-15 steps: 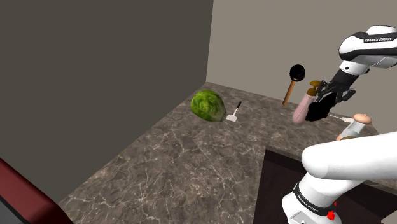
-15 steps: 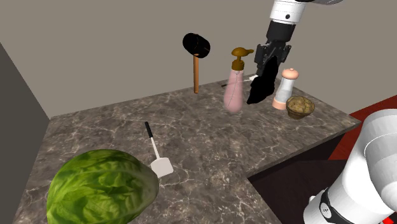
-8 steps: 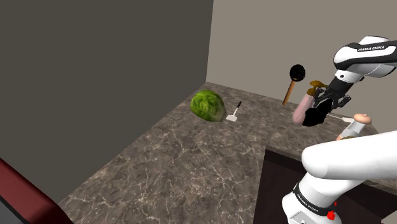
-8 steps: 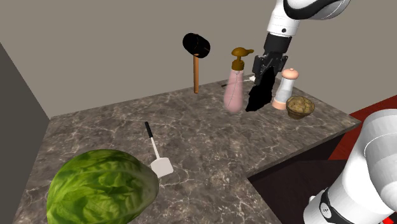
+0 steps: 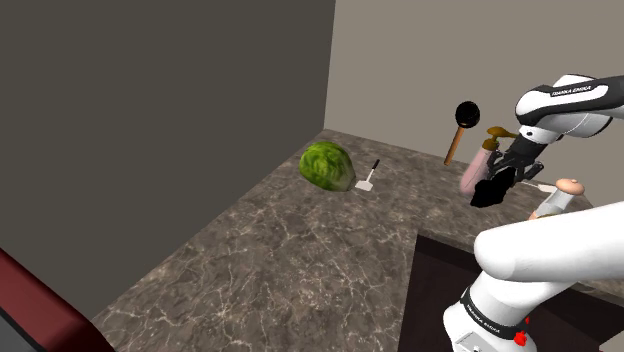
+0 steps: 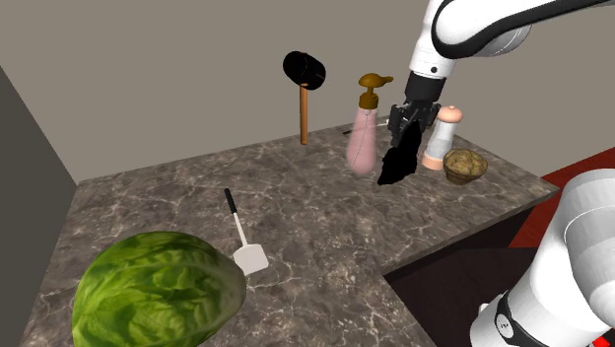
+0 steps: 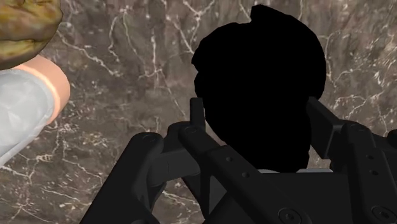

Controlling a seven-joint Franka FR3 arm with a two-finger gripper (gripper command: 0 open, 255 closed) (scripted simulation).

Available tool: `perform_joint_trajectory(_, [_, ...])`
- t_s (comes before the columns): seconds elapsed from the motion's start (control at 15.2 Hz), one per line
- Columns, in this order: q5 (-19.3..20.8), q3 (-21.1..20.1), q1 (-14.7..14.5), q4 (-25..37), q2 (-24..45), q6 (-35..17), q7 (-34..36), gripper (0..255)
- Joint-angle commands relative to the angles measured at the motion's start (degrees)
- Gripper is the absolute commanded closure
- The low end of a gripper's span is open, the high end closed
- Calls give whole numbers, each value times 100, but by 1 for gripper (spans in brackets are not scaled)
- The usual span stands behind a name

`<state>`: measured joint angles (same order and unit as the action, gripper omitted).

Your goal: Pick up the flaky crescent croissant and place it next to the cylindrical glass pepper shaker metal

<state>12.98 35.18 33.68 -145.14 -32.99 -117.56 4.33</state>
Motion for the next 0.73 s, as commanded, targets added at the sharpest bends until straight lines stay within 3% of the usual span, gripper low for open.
perform_joint_trajectory(0.0, [13,57,-7,-118,66,-190,-20,255])
perform_joint_trajectory(0.66, [-96,230,54,-598,568,-1119,-257,255])
